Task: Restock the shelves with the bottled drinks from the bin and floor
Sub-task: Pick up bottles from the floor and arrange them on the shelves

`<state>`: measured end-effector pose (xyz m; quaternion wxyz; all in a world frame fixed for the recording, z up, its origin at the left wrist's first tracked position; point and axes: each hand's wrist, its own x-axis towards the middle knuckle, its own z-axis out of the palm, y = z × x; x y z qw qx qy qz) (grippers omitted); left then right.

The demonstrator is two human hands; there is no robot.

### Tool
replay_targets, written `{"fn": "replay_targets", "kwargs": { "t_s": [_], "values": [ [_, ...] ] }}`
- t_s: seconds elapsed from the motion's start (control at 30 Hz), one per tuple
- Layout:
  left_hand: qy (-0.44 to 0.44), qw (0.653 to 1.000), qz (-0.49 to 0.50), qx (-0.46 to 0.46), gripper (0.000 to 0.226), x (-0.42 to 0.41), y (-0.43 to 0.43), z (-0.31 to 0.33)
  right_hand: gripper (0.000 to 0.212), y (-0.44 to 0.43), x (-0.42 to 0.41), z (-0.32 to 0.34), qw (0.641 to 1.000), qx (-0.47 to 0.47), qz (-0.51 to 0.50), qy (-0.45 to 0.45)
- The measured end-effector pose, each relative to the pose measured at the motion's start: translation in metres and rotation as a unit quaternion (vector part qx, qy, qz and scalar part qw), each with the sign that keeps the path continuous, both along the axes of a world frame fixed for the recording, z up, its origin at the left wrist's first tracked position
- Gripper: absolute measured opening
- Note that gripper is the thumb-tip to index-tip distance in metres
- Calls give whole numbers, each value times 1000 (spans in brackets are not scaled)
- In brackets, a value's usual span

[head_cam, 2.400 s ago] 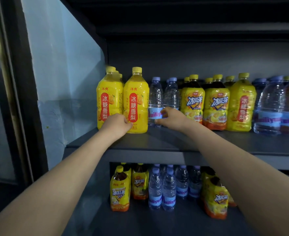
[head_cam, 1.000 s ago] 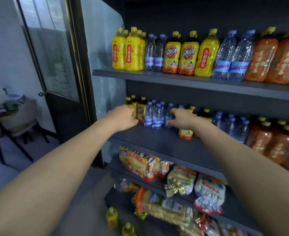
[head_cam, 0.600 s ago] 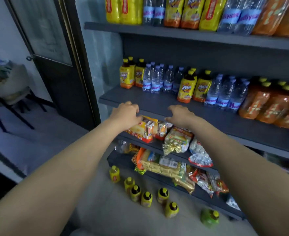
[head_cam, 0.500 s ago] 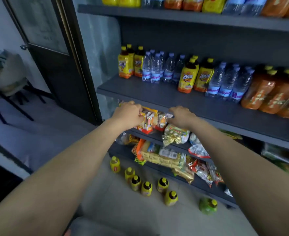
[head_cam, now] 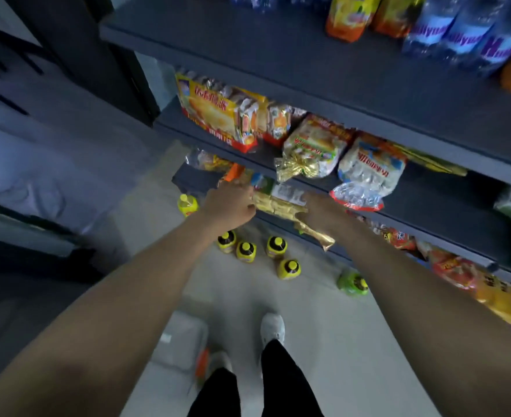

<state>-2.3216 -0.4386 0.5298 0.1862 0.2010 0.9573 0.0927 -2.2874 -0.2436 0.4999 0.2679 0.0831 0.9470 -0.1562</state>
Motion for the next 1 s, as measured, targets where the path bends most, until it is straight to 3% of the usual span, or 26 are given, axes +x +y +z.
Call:
{"fn": "replay_targets", "kwargs": {
  "t_s": [0.2, 0.33, 0.47, 0.67, 1.0],
  "values": [
    [-57, 998, 20, -24, 36, -5, 22, -87, 46, 22, 3, -92, 999, -1, -12, -49],
    [-88, 995, 46, -11, 35, -7, 30, -147, 48, 28, 8, -158, 997, -6, -41, -66],
    [-107, 993, 50, -3, 34, -10, 40, -210, 34, 35, 9, -232, 994, -27, -63, -87],
    [-140, 990, 18, -7, 35, -14, 56, -316, 52, 46, 16, -336, 989, -16, -82, -120],
    [-192, 980, -37, -32, 36, -11, 67, -463, 49, 56, 32, -470, 987, -33, -104, -121]
  ]
}}
